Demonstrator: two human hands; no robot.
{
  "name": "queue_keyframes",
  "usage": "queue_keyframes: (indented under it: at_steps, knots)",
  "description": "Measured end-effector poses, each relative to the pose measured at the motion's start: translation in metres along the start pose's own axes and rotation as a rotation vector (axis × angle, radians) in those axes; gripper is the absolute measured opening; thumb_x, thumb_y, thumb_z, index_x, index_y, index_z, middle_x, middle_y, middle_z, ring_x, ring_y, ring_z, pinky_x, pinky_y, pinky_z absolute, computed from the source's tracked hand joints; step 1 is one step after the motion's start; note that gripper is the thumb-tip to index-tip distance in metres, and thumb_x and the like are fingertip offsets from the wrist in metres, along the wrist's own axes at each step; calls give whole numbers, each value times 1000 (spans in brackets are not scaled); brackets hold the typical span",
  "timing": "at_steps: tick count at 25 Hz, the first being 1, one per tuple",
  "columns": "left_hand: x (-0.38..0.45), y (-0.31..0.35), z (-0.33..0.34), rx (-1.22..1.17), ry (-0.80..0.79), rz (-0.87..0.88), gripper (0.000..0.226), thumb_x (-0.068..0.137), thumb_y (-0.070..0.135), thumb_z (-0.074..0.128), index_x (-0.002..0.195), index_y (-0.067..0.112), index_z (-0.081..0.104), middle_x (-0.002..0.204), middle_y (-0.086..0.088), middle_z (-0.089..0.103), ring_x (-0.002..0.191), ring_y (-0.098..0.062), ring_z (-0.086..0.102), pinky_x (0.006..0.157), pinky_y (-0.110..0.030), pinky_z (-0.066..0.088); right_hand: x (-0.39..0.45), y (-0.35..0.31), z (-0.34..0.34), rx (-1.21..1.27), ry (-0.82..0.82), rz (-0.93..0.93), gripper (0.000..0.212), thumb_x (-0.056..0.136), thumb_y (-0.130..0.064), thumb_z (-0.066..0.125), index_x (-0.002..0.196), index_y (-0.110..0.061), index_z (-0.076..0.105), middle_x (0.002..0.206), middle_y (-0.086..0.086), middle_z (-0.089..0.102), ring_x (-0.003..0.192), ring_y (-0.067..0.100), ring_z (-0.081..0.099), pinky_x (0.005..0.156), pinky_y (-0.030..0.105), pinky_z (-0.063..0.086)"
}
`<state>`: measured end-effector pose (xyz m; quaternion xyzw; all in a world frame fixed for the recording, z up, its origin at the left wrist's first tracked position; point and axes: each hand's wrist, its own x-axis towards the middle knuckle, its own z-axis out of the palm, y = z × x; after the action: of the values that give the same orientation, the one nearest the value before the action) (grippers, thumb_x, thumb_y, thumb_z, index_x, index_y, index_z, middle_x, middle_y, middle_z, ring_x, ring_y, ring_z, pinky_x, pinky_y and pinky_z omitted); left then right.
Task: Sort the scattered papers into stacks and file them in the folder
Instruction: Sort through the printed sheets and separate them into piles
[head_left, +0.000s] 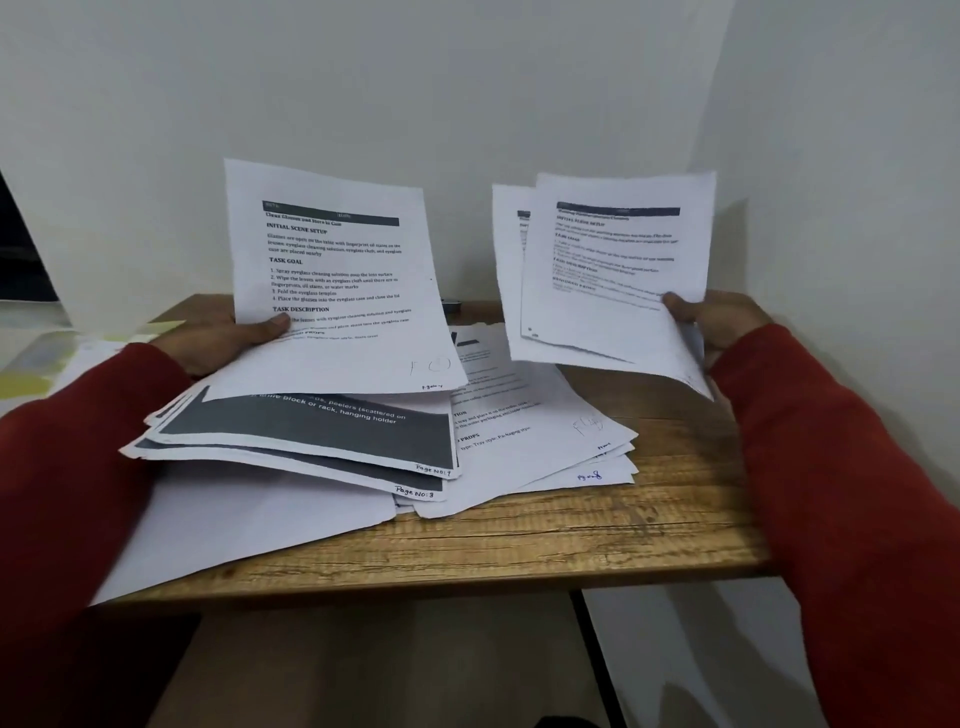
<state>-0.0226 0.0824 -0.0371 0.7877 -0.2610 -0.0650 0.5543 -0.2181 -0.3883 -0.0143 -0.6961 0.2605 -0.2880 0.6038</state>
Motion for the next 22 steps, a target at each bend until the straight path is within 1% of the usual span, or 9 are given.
queue_keyframes:
  at_steps: [3,6,9,11,13,14,16,19,22]
  knots:
    - [1,-1,2,-30,-5,-26,41,100,11,51,140,3,51,138,-10,56,98,-7,60,86,-17,44,-8,-1,7,288,-139,104,57,72,-14,81,125,-5,64,117,9,72,100,22,72,87,37,59]
    - [-2,8,9,-74,21,-53,38,101,11,49,138,3,50,130,-6,57,79,7,62,67,-3,45,-19,-7,17,418,-226,125,26,94,-11,61,120,-8,64,100,4,76,83,16,74,72,32,62]
    - [-6,15,21,-43,63,-20,27,101,9,49,128,12,52,107,5,62,58,17,61,57,1,43,-33,-10,32,429,-277,119,26,96,-11,58,121,-4,63,101,7,75,81,17,74,68,30,61]
    - [-9,17,28,-51,43,8,17,97,22,60,113,16,60,104,4,66,63,15,64,65,-1,48,-42,-8,45,411,-335,101,37,93,-12,61,128,-1,60,115,13,71,92,21,73,72,30,60]
    - [-8,16,34,-72,8,-13,45,76,52,78,106,20,69,118,-3,71,89,-2,71,93,-24,54,-55,-6,68,400,-419,110,37,93,-11,61,129,-1,60,116,13,72,98,23,72,74,31,60]
    - [-9,16,37,-93,4,-35,49,72,55,79,105,19,70,117,-2,72,95,-10,71,98,-31,52,-62,-4,79,413,-447,110,31,94,-9,60,124,-1,63,109,11,74,94,22,73,71,31,60]
    - [-9,16,46,-110,-6,-49,28,81,47,73,93,22,73,93,8,77,85,-9,71,83,-24,55,-72,0,101,414,-457,83,26,93,-7,62,118,-1,65,104,10,76,94,22,74,71,31,61]
    - [-16,24,63,-33,-10,-36,46,65,68,75,73,23,78,68,13,74,69,-8,70,60,-15,54,-74,3,115,336,-447,3,43,83,-9,74,122,1,61,114,16,72,103,31,71,85,41,59]
    - [-15,28,64,29,54,-22,46,94,52,52,83,12,73,64,12,70,60,0,64,62,-16,50,-64,2,110,305,-354,-46,41,80,-5,77,116,1,58,107,19,73,93,34,73,82,46,60]
